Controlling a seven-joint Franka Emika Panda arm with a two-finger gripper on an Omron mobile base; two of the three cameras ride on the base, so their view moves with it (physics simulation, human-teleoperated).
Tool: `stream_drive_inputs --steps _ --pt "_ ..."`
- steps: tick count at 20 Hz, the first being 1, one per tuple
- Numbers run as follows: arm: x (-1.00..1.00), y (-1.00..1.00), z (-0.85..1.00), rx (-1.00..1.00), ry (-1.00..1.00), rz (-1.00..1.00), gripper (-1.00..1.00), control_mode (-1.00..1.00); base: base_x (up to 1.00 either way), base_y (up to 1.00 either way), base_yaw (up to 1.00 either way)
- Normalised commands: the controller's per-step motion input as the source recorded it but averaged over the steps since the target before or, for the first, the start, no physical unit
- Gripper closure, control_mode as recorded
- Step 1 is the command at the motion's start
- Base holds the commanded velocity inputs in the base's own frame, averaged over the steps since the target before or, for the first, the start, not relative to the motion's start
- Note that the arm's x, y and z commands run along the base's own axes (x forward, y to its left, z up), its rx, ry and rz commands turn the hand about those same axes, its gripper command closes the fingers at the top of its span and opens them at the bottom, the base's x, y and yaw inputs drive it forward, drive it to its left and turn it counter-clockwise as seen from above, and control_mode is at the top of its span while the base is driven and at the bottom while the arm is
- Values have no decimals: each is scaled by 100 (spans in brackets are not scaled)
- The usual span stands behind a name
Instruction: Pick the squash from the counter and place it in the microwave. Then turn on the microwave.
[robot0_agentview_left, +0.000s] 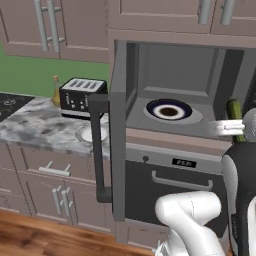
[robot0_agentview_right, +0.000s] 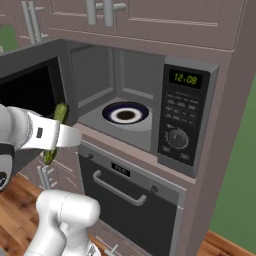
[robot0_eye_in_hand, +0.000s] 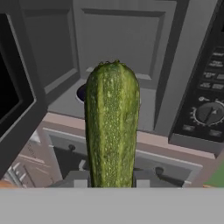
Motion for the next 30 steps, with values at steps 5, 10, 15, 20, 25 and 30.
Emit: stream_drive_inputs --steps 5,10,15,20,25,30 --pt "69 -3 0 0 -5 0 100 -100 0 0 0" --pt "53 -26 0 0 -5 0 100 -100 0 0 0" --pt "46 -23 0 0 -3 0 100 -100 0 0 0" --pt "42 0 0 0 0 0 100 -100 0 0 0" --pt "43 0 0 0 0 0 100 -100 0 0 0" --pt "41 -7 -13 0 -1 2 100 -100 0 0 0"
